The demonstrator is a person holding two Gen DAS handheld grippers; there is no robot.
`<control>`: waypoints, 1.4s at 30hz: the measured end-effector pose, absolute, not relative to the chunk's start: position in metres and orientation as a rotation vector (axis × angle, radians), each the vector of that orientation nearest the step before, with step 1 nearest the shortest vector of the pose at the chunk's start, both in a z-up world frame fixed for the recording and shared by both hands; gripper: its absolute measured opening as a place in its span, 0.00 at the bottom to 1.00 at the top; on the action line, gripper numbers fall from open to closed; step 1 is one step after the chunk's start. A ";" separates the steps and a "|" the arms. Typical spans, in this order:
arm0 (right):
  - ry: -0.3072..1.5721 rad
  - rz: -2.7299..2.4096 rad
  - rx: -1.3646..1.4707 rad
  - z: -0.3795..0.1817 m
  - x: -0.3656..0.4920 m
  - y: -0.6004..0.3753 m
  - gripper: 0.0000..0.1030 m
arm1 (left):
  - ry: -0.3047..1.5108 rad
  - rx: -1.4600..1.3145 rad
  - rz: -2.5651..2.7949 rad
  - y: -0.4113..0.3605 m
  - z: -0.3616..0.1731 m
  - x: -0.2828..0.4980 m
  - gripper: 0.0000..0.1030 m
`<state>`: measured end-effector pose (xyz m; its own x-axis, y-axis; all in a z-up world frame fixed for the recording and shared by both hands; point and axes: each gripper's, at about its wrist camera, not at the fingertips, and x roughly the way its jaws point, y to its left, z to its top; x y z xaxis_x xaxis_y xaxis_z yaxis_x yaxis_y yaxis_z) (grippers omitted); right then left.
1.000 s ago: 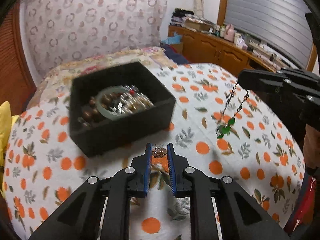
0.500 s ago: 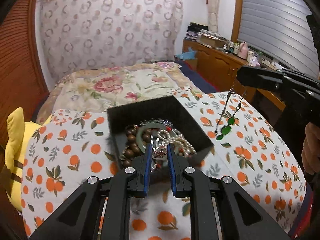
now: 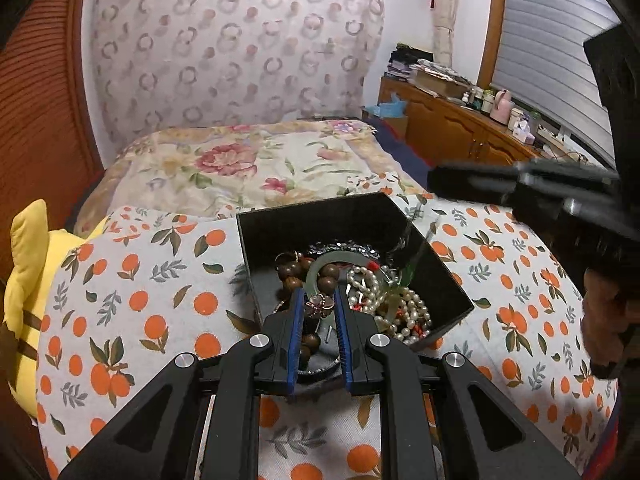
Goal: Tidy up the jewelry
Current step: 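Carry the silver ring and green necklace into the box and open both tools, then withdraw both open tools from the black box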
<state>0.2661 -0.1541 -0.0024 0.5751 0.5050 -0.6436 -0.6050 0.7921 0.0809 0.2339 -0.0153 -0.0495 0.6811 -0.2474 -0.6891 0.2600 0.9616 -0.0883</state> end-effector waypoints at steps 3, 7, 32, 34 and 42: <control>0.721 0.649 -0.155 -0.011 0.264 -0.152 0.03 | 0.770 0.016 -0.279 -0.016 -0.050 0.237 0.14; 0.721 0.630 -0.132 -0.014 0.260 -0.158 0.21 | 0.751 0.019 -0.254 -0.015 -0.047 0.238 0.37; 0.530 0.397 0.023 0.009 0.130 -0.226 0.82 | 0.622 0.062 -0.086 -0.012 -0.016 0.119 0.93; 0.515 0.379 0.032 0.009 0.118 -0.230 0.87 | 0.614 0.051 -0.077 -0.011 -0.013 0.105 0.93; 0.488 0.301 0.009 0.007 0.079 -0.232 0.98 | 0.584 0.013 -0.050 -0.004 -0.001 0.068 0.93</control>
